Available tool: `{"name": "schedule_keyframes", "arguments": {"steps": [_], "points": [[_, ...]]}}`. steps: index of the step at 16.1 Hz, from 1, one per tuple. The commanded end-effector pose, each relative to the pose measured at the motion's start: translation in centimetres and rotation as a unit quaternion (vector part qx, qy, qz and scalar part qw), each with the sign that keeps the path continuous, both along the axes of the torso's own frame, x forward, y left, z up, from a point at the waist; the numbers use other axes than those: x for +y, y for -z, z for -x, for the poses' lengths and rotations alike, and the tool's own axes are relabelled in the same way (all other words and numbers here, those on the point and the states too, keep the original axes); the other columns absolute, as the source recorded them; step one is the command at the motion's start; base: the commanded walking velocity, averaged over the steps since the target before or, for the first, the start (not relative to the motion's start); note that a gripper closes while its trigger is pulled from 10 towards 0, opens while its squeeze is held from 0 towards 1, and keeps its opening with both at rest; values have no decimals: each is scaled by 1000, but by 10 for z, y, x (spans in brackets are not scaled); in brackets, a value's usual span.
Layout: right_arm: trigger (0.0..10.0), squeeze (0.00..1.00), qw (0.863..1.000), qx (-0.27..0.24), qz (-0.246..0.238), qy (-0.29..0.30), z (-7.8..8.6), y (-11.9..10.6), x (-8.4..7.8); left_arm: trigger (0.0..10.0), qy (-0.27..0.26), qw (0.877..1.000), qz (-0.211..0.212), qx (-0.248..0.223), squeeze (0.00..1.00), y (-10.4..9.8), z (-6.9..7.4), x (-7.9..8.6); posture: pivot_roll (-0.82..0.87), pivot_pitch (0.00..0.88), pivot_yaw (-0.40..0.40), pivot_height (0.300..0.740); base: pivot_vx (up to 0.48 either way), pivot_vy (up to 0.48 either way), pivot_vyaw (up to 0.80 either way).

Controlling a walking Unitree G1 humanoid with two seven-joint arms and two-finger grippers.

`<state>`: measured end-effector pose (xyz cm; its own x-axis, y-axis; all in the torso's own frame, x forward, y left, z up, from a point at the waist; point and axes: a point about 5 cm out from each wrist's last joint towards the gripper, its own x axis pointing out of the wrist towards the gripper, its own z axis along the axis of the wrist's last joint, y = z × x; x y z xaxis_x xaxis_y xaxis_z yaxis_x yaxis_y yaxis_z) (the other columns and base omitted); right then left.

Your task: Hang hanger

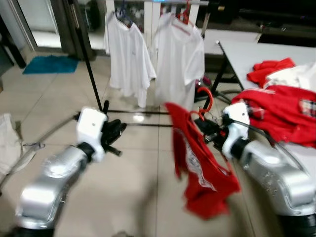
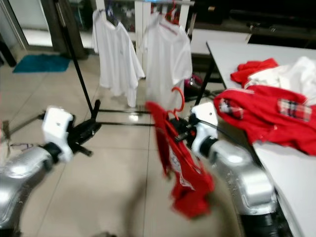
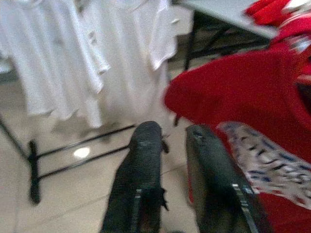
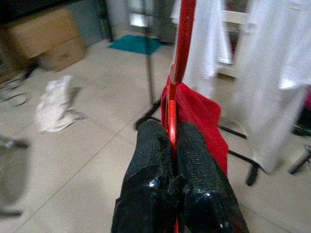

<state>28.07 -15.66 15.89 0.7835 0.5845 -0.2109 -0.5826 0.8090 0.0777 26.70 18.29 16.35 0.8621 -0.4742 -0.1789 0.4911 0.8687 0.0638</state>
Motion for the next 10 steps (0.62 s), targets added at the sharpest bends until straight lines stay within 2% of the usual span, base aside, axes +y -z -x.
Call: {"name": "schedule_keyframes", "arguments": {"steps": [1,2,3,6,8,9,10], "points": [[10000,0,998,-32,-17,-54,-4,-12,4,10000,18,1000,-1,-5,1000,-2,-5,12,33,5,-101,740,0,0,0],[10000,0,996,-32,-18,-85,-10,-14,0,10000,30,999,-9,-11,1000,-7,-11,26,41,0,-91,740,0,0,0],[10000,0,990,-36,-12,-134,-14,-18,-3,10000,74,997,-18,-14,1000,-16,-15,32,44,0,-90,740,0,0,0],[10000,0,978,-37,-14,-203,-16,-25,-7,10000,165,986,-24,-10,1000,-27,-17,32,53,0,-93,740,0,0,0],[10000,0,963,-33,-23,-267,-9,-29,-7,10000,230,973,-32,-8,1000,-33,-20,29,46,0,-83,740,0,0,0],[10000,0,957,-28,-26,-287,-5,-30,-7,10000,248,968,-30,-10,753,-37,-20,28,40,0,-71,740,0,0,0],[10000,0,951,-25,-28,-308,-2,-31,-8,10000,269,962,-34,-10,0,-40,-21,29,37,0,-65,740,0,0,0]]}}
